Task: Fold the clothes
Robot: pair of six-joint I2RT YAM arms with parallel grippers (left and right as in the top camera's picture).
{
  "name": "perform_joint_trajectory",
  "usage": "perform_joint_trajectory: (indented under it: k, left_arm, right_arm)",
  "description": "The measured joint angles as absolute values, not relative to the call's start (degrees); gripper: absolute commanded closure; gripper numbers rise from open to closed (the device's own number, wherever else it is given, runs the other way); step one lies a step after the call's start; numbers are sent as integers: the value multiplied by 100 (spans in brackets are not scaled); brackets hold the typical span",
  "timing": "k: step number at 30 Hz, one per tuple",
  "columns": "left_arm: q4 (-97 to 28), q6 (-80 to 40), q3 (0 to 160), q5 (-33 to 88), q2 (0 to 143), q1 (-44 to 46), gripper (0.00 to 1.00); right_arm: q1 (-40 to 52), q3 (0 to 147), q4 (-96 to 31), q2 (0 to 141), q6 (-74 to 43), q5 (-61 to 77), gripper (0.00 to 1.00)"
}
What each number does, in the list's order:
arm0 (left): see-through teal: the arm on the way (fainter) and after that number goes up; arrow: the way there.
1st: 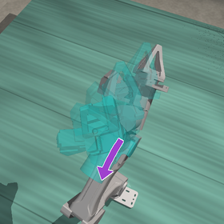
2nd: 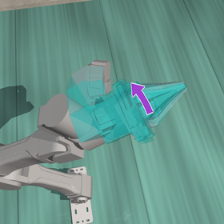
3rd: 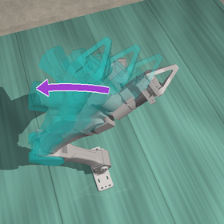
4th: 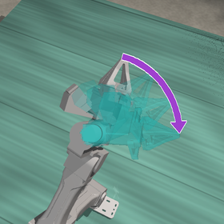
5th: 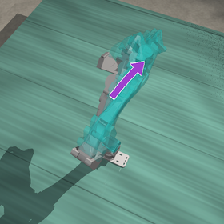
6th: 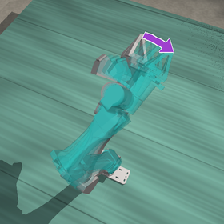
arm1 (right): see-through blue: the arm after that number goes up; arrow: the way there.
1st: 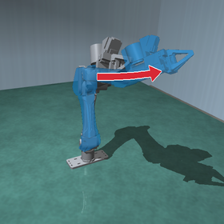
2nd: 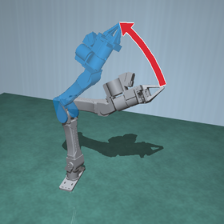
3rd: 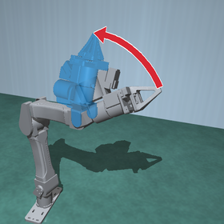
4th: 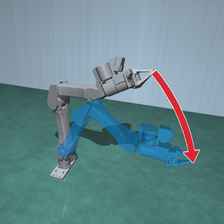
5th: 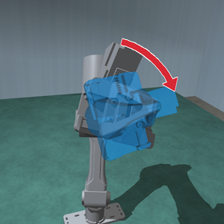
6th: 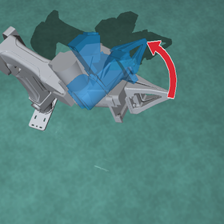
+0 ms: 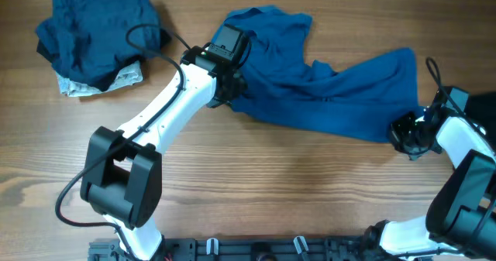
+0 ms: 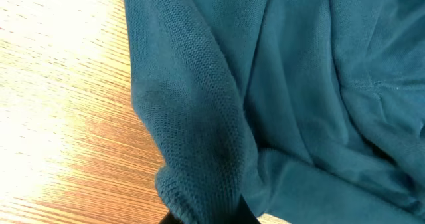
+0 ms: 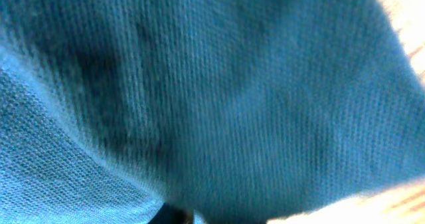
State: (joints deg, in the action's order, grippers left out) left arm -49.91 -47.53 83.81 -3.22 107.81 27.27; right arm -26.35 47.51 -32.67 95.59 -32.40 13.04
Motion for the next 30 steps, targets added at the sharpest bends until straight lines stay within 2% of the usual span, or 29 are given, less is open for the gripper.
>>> perform_joint_trajectory:
  k: [4,6,8,11,13,16,20,28,30]
  left_arm:
    - [-5019,-4753,8381,-320,10781,2727,95]
    - [-5033,-4753,8381,-320,10781,2727,94]
    - [-5033,-4753,8381,-320,10781,2727,94]
    - [-5041,-4753,8381,-320,10781,2727,94]
    - [-5057,-4753,8381,-320,10781,2727,94]
    - [-5057,-4753,8381,-320,10781,2727,92]
    - [-5111,-4753,8381,-320,10781,2727,92]
    - [-5229,-4753,8381,-320,10781,2727,92]
    - [-5227,-4753,8381,-320,10781,2727,92]
  right_arm:
    - [-2635,4960,-3142,9653,-3636,1433,90]
    - [-2628,5039,-2689,9655,-3927,1398,90]
    - [-2582,5083,-2250,9655,-4134,1236,84]
    - [-2429,5116,-1540,9699,-4307,926,59]
    - [-2327,5127,-1061,9828,-4230,805,36]
    - [-2263,5137,-932,9948,-3911,735,21]
    - [-2333,5299,-1544,9955,-3649,681,0]
    - [-3135,5791,-2781,9786,-3518,1181,2]
    - [-3223,5795,-3076,9758,-3476,1271,14]
